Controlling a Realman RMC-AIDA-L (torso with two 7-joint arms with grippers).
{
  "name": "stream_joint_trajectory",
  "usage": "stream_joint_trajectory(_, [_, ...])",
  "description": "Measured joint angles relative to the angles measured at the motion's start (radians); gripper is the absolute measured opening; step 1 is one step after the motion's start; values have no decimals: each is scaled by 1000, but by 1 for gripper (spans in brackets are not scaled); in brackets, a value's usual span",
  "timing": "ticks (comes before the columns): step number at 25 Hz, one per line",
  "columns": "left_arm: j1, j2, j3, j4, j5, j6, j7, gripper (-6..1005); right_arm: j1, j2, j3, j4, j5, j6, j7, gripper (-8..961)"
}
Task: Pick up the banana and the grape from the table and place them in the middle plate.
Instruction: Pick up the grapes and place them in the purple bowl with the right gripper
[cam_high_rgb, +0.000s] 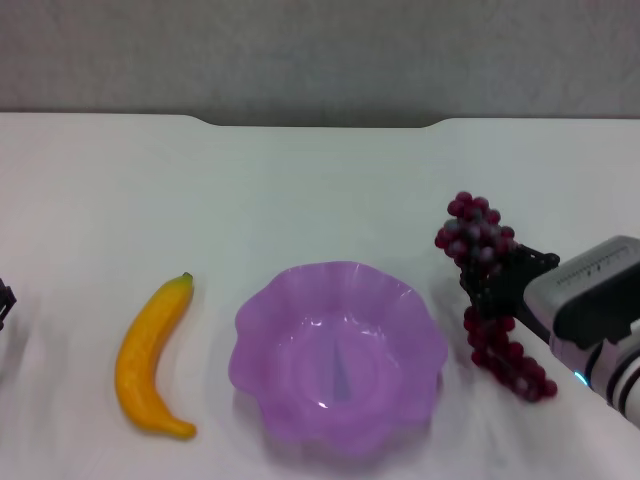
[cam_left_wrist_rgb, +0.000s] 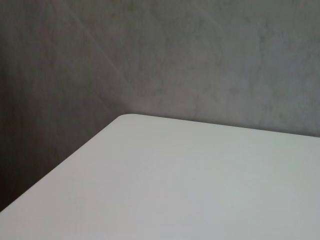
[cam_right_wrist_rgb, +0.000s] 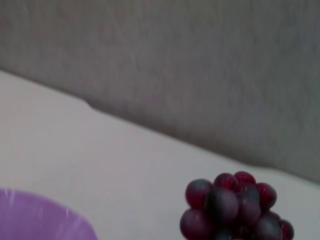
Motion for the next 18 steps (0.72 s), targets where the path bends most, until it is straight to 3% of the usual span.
stream_joint_trajectory(1, [0,0,0,0,0,0,0,891,0,0,0,0,0,0,0,406])
stream_joint_trajectory(7, [1,0,0,0,0,0,0,891,-136,12,-43,76,-234,-359,1,404])
stream_joint_trajectory(9, [1,0,0,0,0,0,0,890,-181,14,-44,129,-283,-418,4,401])
stream_joint_trajectory(13, [1,0,0,0,0,0,0,891,-217,4,-47,246,-313,-402,5,397])
stream_joint_trajectory(18, [1,0,0,0,0,0,0,891,-196,1,-53,291,-350,-291,54,394])
